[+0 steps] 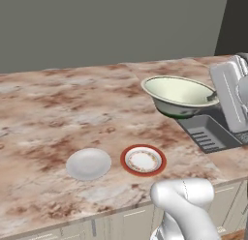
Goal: Move the bowls from the cabinet to the plates on the dining table.
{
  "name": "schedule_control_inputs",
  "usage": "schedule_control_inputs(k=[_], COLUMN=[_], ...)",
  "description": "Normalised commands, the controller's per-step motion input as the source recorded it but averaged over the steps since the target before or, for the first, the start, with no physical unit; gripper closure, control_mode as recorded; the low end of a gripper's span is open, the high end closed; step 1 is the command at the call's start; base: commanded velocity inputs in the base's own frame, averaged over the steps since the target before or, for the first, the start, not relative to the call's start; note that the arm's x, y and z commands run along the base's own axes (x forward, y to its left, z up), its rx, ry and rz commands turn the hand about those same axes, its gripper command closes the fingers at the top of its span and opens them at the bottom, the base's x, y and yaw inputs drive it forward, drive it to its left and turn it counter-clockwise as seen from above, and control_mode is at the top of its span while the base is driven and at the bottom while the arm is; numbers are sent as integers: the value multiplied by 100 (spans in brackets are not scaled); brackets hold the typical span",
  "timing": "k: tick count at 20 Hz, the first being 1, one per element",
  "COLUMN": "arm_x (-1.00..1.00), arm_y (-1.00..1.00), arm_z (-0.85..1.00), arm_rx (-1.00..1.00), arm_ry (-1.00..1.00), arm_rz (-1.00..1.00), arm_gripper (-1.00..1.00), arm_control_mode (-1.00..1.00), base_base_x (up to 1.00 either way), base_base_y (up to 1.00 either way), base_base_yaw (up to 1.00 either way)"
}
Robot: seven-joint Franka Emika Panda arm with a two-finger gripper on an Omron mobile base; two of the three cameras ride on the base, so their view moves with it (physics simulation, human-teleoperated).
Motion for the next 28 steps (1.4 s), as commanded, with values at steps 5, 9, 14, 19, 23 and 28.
schedule_control_inputs(k=[5, 9, 14, 19, 23, 28], arm_x=[7, 16, 25, 15, 12, 8], arm_y=[0, 0, 0, 0, 0, 0], arm_z=[-61, -61, -62, -58, -49, -32], arm_rx=[-1, 0, 0, 0, 0, 0], arm_ry=[7, 7, 9, 10, 8, 4], arm_rz=[8, 8, 8, 7, 7, 7], arm_gripper=[100, 100, 100, 100, 100, 100], arm_control_mode=[-100, -100, -100, -100, -100, -100], base_base_x=[0, 0, 0, 0, 0, 0], base_base_y=[0, 0, 0, 0, 0, 0], base_base_yaw=[0, 0, 0, 0, 0, 0])
